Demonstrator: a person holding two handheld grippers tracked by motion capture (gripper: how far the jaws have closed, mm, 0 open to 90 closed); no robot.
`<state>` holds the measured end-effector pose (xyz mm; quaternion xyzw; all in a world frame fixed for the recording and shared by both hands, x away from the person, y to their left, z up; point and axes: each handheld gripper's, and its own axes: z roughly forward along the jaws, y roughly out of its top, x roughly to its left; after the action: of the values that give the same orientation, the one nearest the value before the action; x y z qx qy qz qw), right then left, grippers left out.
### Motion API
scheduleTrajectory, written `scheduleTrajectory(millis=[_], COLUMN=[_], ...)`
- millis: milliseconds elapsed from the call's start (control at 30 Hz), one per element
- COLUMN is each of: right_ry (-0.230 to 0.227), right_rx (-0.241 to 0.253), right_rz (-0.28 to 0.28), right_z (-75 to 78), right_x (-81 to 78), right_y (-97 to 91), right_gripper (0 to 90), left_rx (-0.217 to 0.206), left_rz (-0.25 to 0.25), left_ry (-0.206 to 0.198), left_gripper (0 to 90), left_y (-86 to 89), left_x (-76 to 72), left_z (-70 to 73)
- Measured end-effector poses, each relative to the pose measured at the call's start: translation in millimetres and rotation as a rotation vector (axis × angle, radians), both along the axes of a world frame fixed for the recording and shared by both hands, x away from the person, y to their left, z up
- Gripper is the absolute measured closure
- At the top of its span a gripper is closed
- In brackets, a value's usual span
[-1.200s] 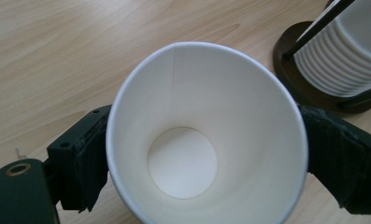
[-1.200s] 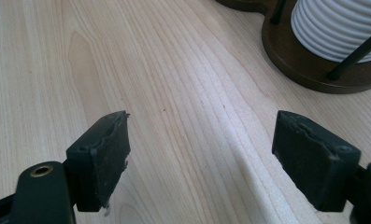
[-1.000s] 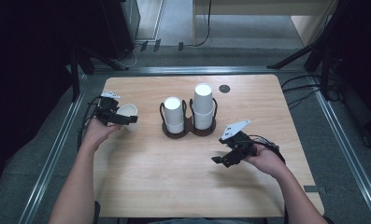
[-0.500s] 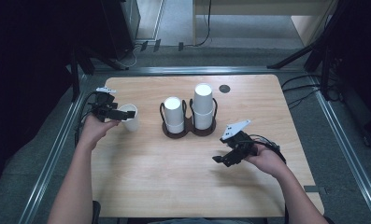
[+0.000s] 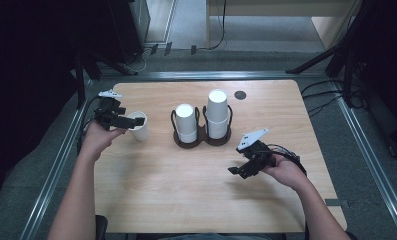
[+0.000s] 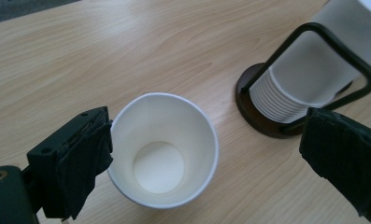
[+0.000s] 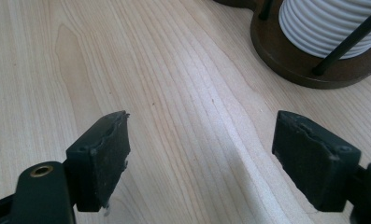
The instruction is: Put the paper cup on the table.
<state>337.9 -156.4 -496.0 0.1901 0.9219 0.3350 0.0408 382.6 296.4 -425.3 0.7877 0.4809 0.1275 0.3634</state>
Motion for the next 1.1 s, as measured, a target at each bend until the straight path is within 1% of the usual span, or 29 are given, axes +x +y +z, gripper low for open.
scheduleTrajectory(millis=[67, 167, 200, 267, 367, 433, 500, 533, 600, 633, 667, 733, 833, 900, 967, 1033, 1067, 1100], right_ry=[0.0, -0.001, -0.001, -0.006, -0.012, -0.013, -0.011, -0.005, -0.004, 0.0, 0.0, -0.003, -0.004, -0.008, -0.007, -0.013, -0.018, -0.024], right_rx=[0.001, 0.0, 0.0, -0.001, -0.003, -0.001, 0.004, 0.011, 0.02, 0.028, 0.028, 0.029, 0.026, 0.031, 0.028, 0.023, 0.025, 0.029], right_rz=[-0.002, 0.0, 0.0, 0.005, 0.006, 0.005, 0.004, 0.004, 0.011, 0.01, 0.01, 0.016, 0.02, 0.025, 0.028, 0.037, 0.039, 0.047], right_z=[0.6, 1.1, 1.4, 2.3, 3.1, 3.7, 4.7, 5.4, 7.6, 9.5, 9.5, 10.6, 10.9, 11.2, 11.0, 12.0, 13.0, 14.0], right_x=[-0.1, 0.1, 0.1, -0.7, -0.7, -1.1, -1.2, -1.6, -2.6, -3.8, -3.8, -4.2, -3.6, -3.0, -2.6, -1.1, -1.2, -0.9], right_y=[-0.3, -1.2, -1.4, -1.5, -2.0, -2.0, -1.7, -1.2, 0.1, 1.4, 1.4, 3.1, 5.6, 7.0, 8.4, 10.5, 11.2, 11.7], right_gripper=[19.1, 19.1, 19.1, 19.1, 19.1, 19.1, 19.1, 19.1, 19.1, 19.1, 19.1, 19.0, 19.0, 19.0, 19.1, 19.1, 19.1, 19.1], left_rx=[-0.009, -0.02, -0.021, -0.026, -0.019, -0.01, -0.037, -0.057, -0.067, -0.053, -0.053, -0.047, -0.023, -0.034, -0.027, 0.003, 0.012, 0.012], left_rz=[-0.003, 0.006, 0.007, -0.002, -0.025, -0.049, -0.072, -0.081, -0.09, -0.109, -0.109, -0.126, -0.157, -0.176, -0.181, -0.182, -0.179, -0.179], left_ry=[0.001, 0.024, 0.026, 0.028, 0.025, 0.026, 0.059, 0.068, 0.071, 0.066, 0.066, 0.064, 0.058, 0.052, 0.048, 0.038, 0.025, 0.025], left_gripper=[2.9, 3.7, 4.4, 5.0, 5.1, 5.3, 5.3, 5.3, 5.3, 5.3, 5.3, 5.3, 5.2, 5.2, 5.2, 5.2, 5.2, 5.2], left_y=[-1.7, -5.6, -7.2, -10.7, -20.1, -27.5, -32.9, -34.7, -39.2, -45.9, -45.9, -51.8, -59.9, -64.2, -68.6, -74.3, -78.0, -78.0], left_x=[-2.8, -10.3, -13.6, -19.3, -29.6, -35.9, -38.5, -39.9, -42.5, -45.3, -45.3, -47.4, -50.1, -51.2, -52.4, -54.9, -57.4, -57.4], left_z=[0.5, 1.4, 2.5, 4.1, 4.2, 1.9, 0.3, -0.2, -1.0, -2.3, -2.3, -4.4, -8.4, -12.7, -16.9, -22.2, -25.8, -25.8])
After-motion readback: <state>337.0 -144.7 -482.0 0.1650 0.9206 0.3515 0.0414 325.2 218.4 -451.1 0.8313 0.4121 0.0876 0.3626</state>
